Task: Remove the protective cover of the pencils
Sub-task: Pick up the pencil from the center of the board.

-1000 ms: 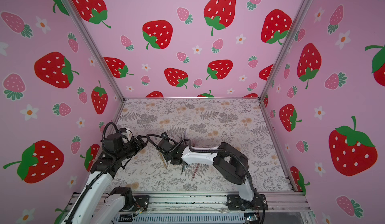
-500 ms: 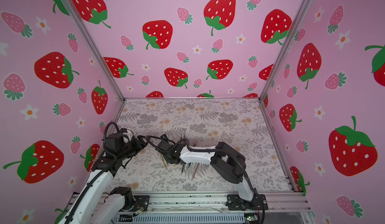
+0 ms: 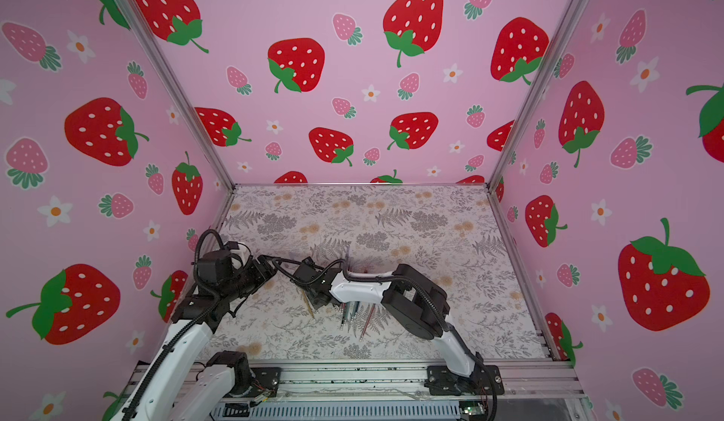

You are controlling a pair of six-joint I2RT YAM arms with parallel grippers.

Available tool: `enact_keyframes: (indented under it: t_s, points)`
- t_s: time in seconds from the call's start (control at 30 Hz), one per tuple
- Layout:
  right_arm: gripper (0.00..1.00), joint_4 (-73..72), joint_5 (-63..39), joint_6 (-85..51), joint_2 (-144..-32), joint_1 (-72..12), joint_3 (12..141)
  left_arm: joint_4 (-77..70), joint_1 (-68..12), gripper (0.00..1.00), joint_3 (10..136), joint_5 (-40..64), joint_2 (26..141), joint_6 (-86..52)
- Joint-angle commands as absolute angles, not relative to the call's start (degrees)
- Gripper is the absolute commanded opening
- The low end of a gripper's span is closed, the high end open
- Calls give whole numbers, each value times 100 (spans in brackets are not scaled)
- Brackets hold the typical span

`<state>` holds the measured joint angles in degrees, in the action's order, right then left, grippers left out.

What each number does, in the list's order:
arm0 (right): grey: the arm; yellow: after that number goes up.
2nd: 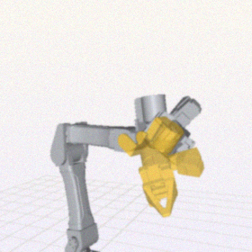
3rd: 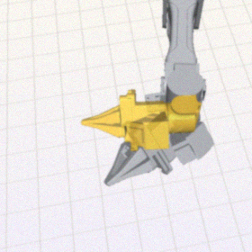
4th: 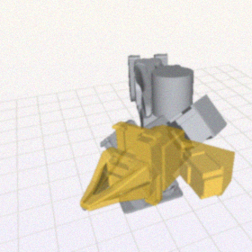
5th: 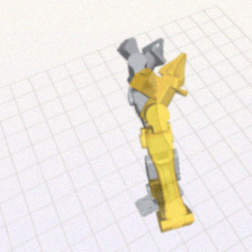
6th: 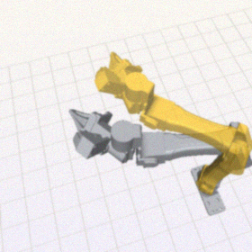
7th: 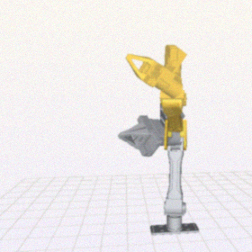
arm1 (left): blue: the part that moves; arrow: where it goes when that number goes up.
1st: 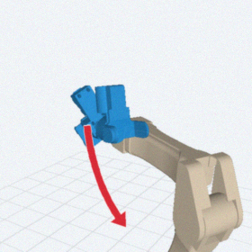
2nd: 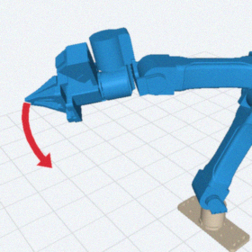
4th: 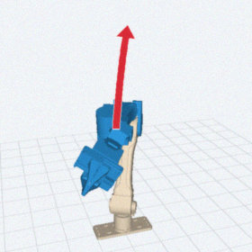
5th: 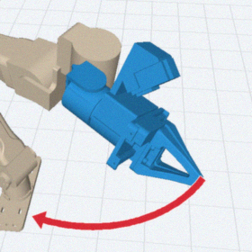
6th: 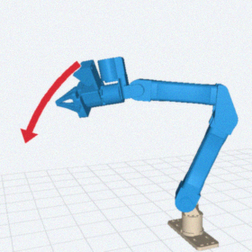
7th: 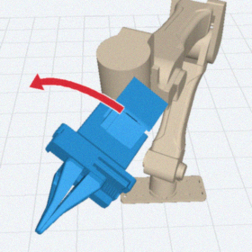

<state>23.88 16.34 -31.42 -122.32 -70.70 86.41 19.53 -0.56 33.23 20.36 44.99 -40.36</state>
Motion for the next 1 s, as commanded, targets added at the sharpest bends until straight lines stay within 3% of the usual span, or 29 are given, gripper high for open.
enact_keyframes:
  t_s: [0.0,0.33,0.87,0.97]
  points:
    - [31,2988,1491,-3240,-12460,-7031,8765,2028,-72,75,3362,2003,4447,-4061]
    - [30,3870,1425,-3558,-12489,-6938,8995,2015,-74,74,3340,2013,4447,-4062]
    - [13,4041,971,-3580,-12965,-6768,9365,2066,-71,74,3355,1939,4370,-4069]
    - [10,4014,1010,-3573,-12946,-6759,9360,1908,-75,79,3210,1855,4270,-4174]
